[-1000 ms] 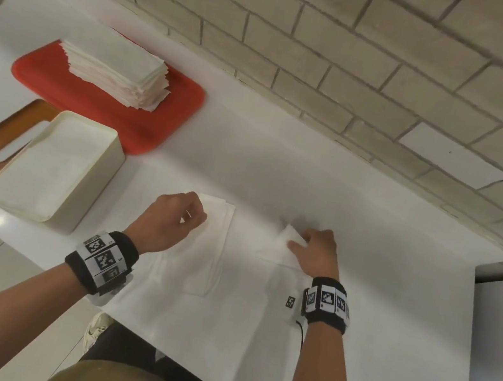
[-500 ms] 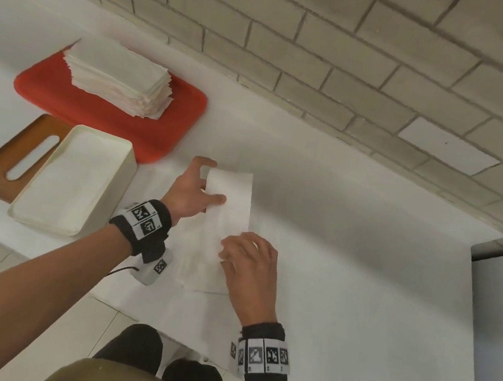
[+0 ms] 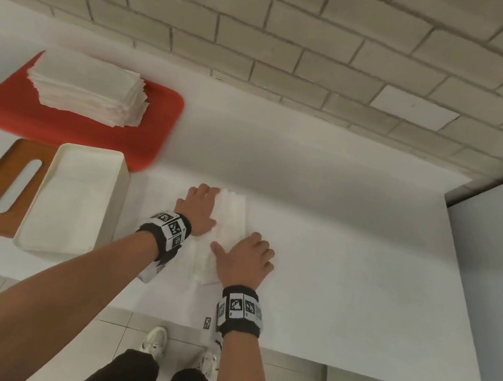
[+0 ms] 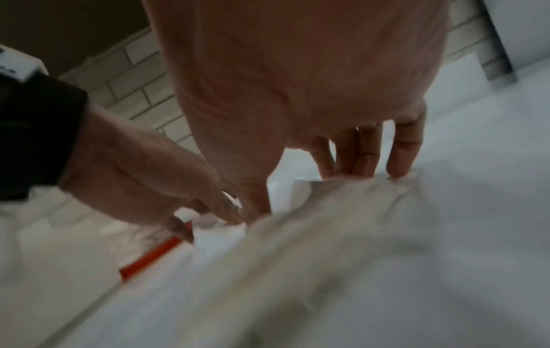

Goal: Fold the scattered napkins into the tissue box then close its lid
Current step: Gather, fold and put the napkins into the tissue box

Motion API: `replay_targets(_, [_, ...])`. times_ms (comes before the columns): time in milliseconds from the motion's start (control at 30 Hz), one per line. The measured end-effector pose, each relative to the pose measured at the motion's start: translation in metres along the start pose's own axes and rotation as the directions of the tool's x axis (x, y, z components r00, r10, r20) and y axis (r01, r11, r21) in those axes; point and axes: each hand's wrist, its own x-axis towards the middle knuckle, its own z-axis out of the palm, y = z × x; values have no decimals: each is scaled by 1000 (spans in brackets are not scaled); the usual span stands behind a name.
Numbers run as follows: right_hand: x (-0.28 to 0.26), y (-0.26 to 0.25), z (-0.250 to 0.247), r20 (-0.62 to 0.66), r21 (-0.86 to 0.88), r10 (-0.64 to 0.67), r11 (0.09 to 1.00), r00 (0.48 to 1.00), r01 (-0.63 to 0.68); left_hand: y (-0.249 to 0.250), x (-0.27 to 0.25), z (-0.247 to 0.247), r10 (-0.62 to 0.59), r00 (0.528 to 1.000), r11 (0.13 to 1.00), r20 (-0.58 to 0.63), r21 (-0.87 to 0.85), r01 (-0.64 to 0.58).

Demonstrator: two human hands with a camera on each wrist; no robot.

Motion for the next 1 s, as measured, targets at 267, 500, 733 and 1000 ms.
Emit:
replay_targets(267, [-35, 47, -2, 302, 136, -321, 947, 898, 292, -25, -57, 13, -64, 988, 997, 138, -38, 70])
replay_targets(500, [-87, 110, -15, -213, 775, 67, 619, 975, 127, -11, -139, 39, 52, 987, 762, -151, -632, -137])
replay_targets(733, [-105, 100, -10, -477, 840, 69, 328, 876, 432, 32, -177, 85, -44, 879, 488, -474, -778, -395])
replay_targets(1000, [-102, 112, 17, -565, 751, 34, 435, 825, 496, 33, -182, 115, -123, 861, 502, -493, -780, -374])
